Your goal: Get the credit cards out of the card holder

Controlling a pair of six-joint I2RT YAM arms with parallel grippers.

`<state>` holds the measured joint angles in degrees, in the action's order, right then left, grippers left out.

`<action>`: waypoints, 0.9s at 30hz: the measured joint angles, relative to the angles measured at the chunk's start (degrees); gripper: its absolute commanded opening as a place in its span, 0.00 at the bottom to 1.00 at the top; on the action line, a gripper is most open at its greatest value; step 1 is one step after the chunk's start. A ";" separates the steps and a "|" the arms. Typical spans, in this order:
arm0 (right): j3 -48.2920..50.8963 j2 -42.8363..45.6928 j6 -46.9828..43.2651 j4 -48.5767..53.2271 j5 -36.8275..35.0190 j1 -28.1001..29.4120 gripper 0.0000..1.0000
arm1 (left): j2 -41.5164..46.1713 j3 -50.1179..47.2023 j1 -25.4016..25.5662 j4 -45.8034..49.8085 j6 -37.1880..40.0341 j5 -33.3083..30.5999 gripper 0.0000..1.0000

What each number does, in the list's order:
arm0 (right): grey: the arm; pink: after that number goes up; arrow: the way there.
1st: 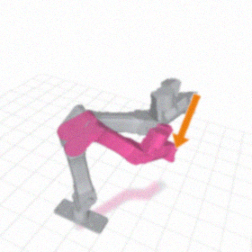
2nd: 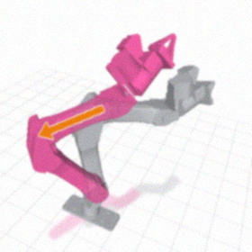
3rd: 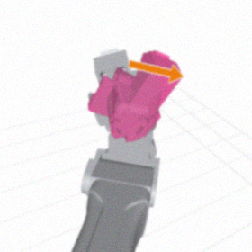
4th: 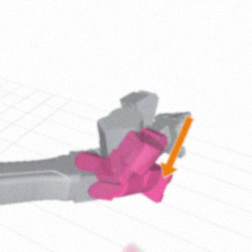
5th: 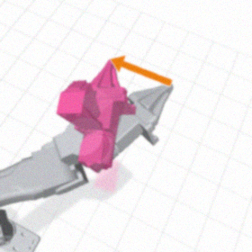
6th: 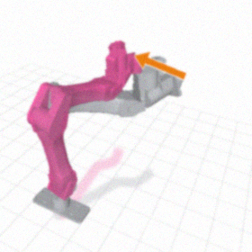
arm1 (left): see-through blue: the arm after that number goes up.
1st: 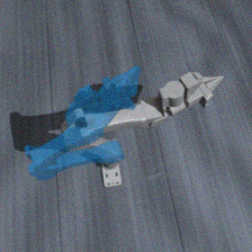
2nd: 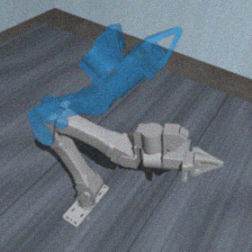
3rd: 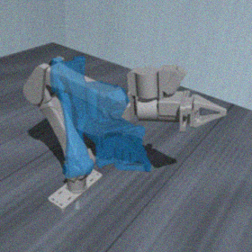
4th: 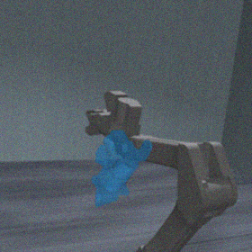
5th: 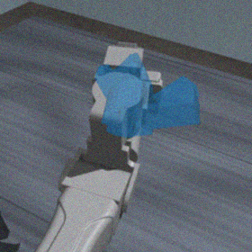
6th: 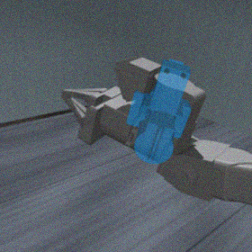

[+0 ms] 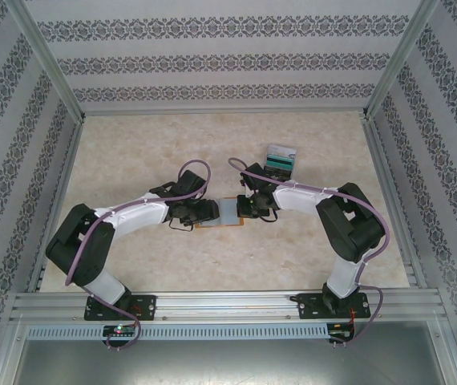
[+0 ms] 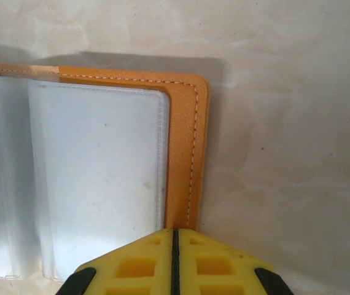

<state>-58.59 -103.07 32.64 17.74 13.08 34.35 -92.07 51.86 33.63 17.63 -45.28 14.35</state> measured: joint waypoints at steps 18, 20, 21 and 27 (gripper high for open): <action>0.00 0.00 0.00 0.00 -0.04 -0.07 0.00 | -3.52 0.02 0.00 -4.22 -0.26 4.61 0.61; 0.00 -0.02 0.02 0.02 -0.15 -0.11 0.00 | -3.74 0.13 0.02 -4.81 -0.42 5.25 0.60; 0.00 0.00 0.02 0.00 -0.17 -0.11 0.00 | -3.85 0.24 0.02 -5.01 -0.44 5.57 0.61; 0.00 0.00 0.02 -0.07 -0.28 -0.13 0.00 | -5.40 2.03 0.15 -5.22 -0.63 6.91 0.60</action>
<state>-58.59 -103.07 32.67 17.67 12.80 34.22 -97.47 53.89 33.78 12.40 -45.91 21.26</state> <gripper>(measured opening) 0.060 0.606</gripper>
